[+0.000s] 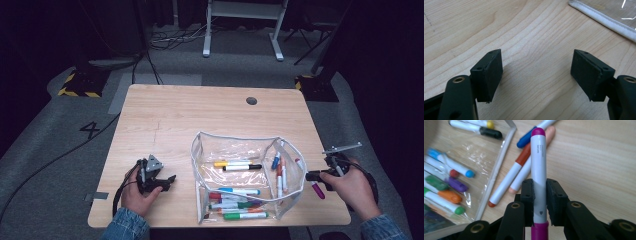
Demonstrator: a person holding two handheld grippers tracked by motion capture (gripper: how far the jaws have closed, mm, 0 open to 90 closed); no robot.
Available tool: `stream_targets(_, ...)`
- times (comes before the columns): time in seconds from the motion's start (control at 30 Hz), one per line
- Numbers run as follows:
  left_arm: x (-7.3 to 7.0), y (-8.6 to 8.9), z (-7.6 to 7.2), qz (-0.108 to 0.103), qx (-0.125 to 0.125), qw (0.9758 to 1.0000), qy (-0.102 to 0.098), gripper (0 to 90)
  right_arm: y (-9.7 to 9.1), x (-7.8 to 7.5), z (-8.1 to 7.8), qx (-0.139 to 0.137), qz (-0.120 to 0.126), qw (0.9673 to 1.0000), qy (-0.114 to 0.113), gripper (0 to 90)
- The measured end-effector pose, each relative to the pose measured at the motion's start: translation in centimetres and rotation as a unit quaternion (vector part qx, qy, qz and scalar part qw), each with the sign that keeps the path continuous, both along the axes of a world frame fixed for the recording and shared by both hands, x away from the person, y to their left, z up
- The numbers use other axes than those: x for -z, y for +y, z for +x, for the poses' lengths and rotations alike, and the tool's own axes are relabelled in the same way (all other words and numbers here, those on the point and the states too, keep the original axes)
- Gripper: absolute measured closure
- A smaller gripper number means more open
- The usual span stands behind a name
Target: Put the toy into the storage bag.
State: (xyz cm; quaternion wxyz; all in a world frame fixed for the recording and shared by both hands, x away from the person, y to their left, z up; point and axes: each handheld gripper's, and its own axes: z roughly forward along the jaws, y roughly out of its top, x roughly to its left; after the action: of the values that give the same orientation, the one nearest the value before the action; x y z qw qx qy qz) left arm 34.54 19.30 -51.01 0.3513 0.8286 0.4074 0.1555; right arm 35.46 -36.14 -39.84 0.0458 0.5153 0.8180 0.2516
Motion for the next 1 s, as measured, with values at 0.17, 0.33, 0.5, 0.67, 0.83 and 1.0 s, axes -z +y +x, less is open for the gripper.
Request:
stream_targets(0.17, 0.0, 0.0, 0.0, 0.000, 0.000, 1.0000, 0.000, 26.2, 0.5, -2.9, 0.1, -0.011, 0.001, 0.9997, -0.023, 77.1)
stream_targets(0.33, 0.0, 0.0, 0.0, -0.002, 0.000, 1.0000, 0.001, 26.2, 1.0, -5.7, 0.1, -0.023, 0.006, 0.9989, -0.041, 77.0)
stream_targets(0.5, 0.0, 0.0, 0.0, -0.002, 0.000, 1.0000, 0.001, 26.2, 2.0, -8.4, -0.2, -0.041, 0.002, 0.9973, -0.061, 77.0)
stream_targets(0.67, 0.0, 0.0, 0.0, 0.002, 0.001, 1.0000, -0.002, 26.2, 3.3, -10.7, -0.5, -0.067, 0.004, 0.9950, -0.074, 77.0)
stream_targets(0.83, 0.0, 0.0, 0.0, 0.002, 0.001, 1.0000, -0.002, 26.2, 5.0, -12.4, -0.7, -0.094, 0.008, 0.9918, -0.086, 77.0)
stream_targets(1.0, 0.0, 0.0, 0.0, -0.002, 0.000, 1.0000, 0.001, 26.2, 7.1, -13.5, -0.7, -0.126, 0.005, 0.9877, -0.093, 77.0)
